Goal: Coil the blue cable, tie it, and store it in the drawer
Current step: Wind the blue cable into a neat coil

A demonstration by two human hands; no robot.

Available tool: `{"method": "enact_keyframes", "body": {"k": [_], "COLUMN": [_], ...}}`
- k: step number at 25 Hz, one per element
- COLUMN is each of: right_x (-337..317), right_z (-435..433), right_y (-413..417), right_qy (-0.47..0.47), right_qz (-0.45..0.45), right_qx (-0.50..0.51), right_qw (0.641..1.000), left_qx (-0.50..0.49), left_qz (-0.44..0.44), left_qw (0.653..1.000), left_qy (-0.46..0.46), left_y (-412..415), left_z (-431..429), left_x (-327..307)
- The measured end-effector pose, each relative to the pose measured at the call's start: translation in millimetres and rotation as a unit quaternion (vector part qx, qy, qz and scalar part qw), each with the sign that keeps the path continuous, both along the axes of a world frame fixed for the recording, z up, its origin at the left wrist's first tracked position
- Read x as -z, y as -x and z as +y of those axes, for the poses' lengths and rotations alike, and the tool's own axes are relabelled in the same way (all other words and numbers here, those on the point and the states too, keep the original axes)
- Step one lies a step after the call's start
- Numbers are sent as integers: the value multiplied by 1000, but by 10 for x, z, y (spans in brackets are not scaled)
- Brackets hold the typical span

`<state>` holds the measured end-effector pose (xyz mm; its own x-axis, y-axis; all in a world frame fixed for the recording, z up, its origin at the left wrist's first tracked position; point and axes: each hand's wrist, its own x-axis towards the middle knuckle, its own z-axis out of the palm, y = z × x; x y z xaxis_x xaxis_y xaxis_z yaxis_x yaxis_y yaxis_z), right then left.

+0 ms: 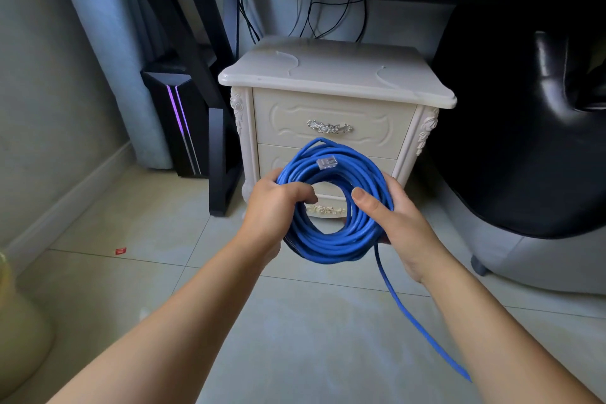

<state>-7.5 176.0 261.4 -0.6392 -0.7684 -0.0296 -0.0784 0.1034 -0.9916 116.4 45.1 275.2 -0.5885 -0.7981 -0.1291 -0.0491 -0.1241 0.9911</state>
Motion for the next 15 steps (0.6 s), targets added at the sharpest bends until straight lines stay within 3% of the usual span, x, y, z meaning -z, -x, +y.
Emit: {"method": "enact_keyframes", "body": {"k": [5,9,12,15], "right_x": [120,142,165,90], "right_z": [-132,-147,-116,-80], "right_y": [-159,-69,-14,51], "right_qy": [29,40,32,52], "right_qz": [-72,-149,-143,-89], "right_qx": [83,126,160,173], "right_qw": [994,980,976,979], "left_qx": [-66,-43,80,256], "left_qz": [57,65,20,-5], "left_qw": [995,996,997,967], "left_qy": [-49,-52,-14,-11], "left_y": [44,72,31,-90], "left_z": [104,240,193,-23], "left_x": [56,190,204,80]}}
